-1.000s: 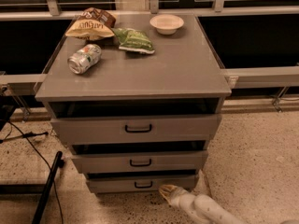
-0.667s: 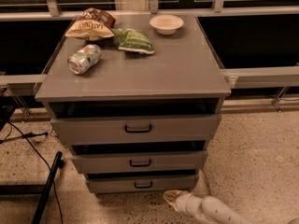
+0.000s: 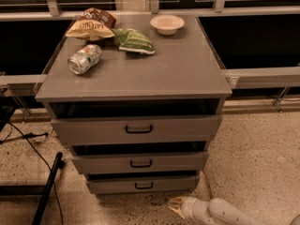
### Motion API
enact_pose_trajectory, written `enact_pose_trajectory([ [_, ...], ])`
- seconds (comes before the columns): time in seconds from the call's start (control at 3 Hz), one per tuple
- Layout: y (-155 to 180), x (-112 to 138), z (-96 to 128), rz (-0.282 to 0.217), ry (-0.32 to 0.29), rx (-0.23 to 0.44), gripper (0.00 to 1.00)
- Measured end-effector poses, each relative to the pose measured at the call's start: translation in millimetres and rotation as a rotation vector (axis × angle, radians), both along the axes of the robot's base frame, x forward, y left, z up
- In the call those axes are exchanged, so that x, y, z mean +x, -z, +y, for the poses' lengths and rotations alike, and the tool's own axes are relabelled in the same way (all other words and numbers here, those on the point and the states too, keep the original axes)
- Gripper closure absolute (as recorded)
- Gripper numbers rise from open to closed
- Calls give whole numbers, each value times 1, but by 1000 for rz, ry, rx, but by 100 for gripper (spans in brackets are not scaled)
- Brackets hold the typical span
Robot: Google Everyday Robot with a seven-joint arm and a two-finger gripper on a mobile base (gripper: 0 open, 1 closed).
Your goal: Close bottom drawer
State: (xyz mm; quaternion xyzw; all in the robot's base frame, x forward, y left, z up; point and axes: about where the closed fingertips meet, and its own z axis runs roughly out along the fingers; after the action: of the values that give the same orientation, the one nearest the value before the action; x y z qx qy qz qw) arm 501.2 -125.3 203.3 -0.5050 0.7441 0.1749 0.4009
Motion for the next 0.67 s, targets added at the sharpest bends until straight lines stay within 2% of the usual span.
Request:
enact_pose_trajectory([
  [0.67,0,1,1,-1,1,1,35],
])
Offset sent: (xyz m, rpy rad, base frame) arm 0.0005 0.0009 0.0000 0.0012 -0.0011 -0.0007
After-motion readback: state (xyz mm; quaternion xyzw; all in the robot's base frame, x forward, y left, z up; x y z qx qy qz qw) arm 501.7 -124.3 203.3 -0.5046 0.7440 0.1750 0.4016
